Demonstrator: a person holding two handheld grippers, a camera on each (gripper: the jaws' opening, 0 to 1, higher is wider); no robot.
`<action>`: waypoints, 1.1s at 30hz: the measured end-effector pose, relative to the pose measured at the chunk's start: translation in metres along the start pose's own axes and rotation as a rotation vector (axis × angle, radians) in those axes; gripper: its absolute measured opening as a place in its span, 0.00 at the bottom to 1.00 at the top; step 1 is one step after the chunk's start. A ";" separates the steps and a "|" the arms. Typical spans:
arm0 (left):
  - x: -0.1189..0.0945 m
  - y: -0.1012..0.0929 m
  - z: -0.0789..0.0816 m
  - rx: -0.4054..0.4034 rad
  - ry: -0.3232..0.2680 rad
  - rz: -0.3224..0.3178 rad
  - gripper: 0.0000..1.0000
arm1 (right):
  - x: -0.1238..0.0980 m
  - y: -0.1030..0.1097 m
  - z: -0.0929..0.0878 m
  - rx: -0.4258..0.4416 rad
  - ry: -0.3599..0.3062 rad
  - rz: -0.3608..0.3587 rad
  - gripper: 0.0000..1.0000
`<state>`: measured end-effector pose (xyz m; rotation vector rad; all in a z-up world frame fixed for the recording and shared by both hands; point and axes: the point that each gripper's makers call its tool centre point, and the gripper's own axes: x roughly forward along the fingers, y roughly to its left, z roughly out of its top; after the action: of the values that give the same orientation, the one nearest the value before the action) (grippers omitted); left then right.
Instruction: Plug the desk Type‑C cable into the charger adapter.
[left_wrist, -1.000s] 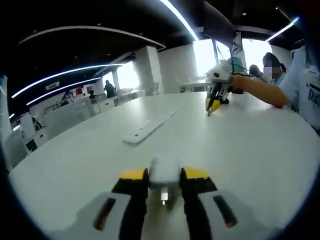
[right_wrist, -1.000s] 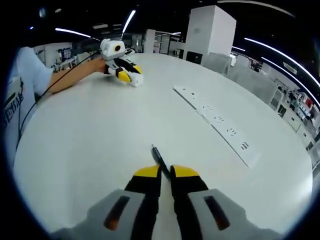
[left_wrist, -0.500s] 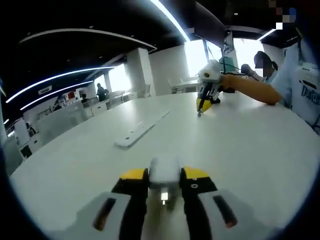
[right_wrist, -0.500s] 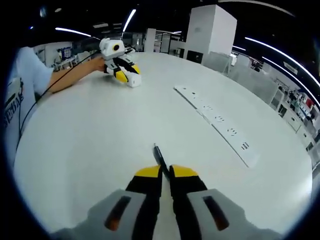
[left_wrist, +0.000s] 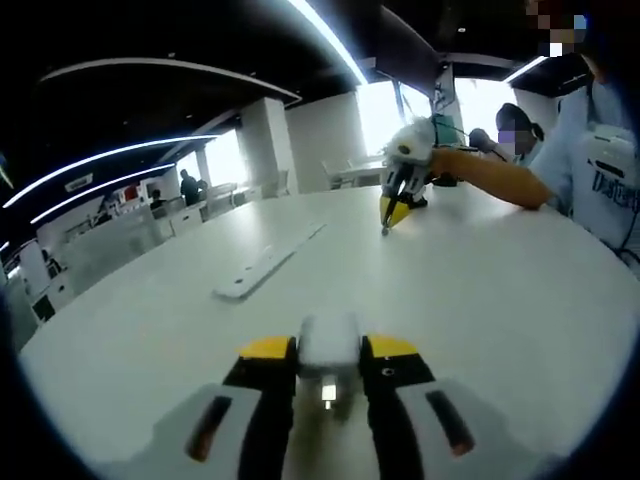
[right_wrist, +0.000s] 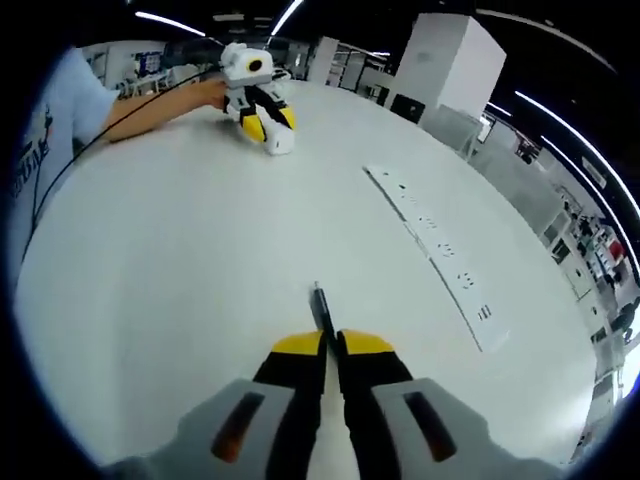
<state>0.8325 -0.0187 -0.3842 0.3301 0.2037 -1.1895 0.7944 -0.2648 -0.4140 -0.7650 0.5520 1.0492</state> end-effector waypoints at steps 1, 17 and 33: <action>0.000 -0.001 0.000 0.001 0.001 -0.001 0.27 | 0.000 0.000 0.000 -0.021 0.019 -0.004 0.07; 0.005 -0.011 0.003 0.013 -0.001 -0.037 0.27 | 0.005 0.001 0.003 -0.243 0.217 -0.061 0.06; 0.012 -0.027 0.009 0.090 -0.032 -0.085 0.27 | 0.002 0.002 0.001 -0.252 0.218 -0.050 0.06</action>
<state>0.8116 -0.0412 -0.3830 0.3841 0.1380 -1.2900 0.7935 -0.2627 -0.4153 -1.1194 0.5893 1.0059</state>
